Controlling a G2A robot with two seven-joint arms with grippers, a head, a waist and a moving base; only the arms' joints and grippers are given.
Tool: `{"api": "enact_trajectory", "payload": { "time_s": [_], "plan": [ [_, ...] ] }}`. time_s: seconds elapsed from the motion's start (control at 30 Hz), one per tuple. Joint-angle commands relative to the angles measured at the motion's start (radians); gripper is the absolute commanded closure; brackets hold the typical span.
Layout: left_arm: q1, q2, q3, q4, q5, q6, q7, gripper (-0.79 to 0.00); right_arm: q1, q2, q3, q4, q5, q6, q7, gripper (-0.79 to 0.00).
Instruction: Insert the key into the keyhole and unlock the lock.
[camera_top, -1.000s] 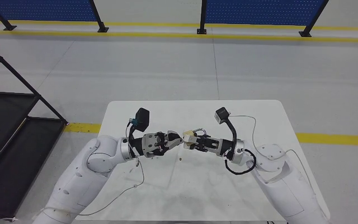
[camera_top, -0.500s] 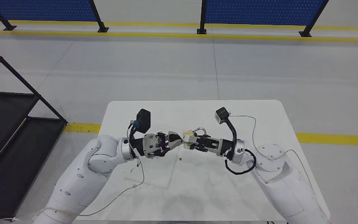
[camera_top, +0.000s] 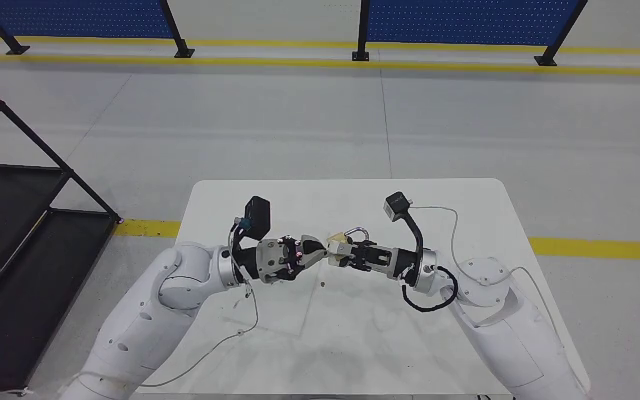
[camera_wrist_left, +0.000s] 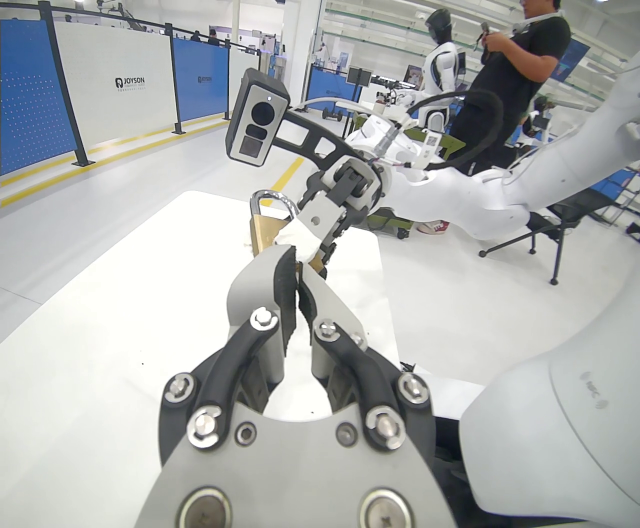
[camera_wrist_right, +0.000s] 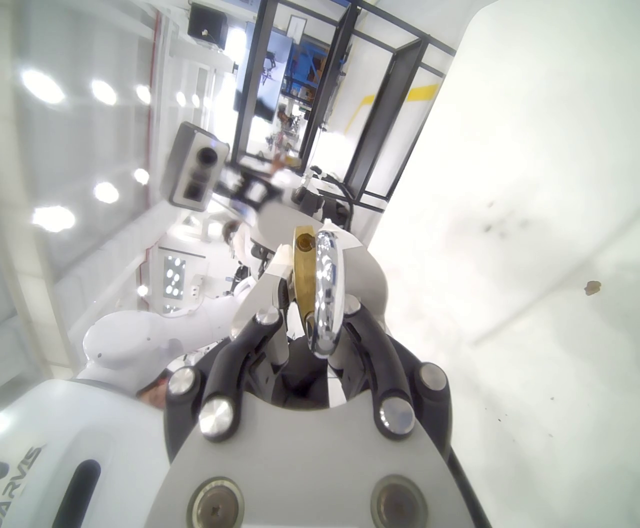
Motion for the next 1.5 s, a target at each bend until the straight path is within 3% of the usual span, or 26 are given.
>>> {"api": "enact_trajectory", "payload": {
  "time_s": [0.0,0.57,0.6,0.63,0.67,0.87,1.23,1.47],
  "plan": [
    [0.001,0.000,-0.003,0.000,-0.001,-0.001,0.003,0.000,0.000,0.000,0.000,0.000,0.000,0.000,0.000,0.000],
    [0.009,0.004,-0.025,0.011,-0.033,-0.009,0.025,0.000,0.000,0.000,0.000,0.000,0.000,0.000,0.000,0.000],
    [0.008,0.005,-0.028,0.014,-0.042,-0.011,0.026,-0.332,0.000,0.000,0.000,0.000,0.000,0.000,0.000,0.000],
    [0.008,0.005,-0.032,0.017,-0.050,-0.013,0.026,-0.739,0.000,0.000,0.000,0.000,0.000,0.000,0.000,0.000],
    [0.008,0.006,-0.035,0.017,-0.054,-0.017,0.028,-0.785,0.000,0.000,0.000,0.000,0.000,0.000,0.000,0.000],
    [0.032,0.012,-0.089,0.031,-0.083,-0.026,0.057,-0.785,0.000,0.000,0.000,0.000,0.000,0.000,0.000,0.000],
    [0.128,0.036,-0.271,0.114,-0.264,-0.097,0.096,-0.785,0.000,0.000,0.000,0.000,0.000,0.000,0.000,0.000],
    [0.143,0.039,-0.281,0.135,-0.314,-0.096,0.085,-0.785,0.000,0.000,0.000,0.000,0.000,0.000,0.000,0.000]
  ]
}}
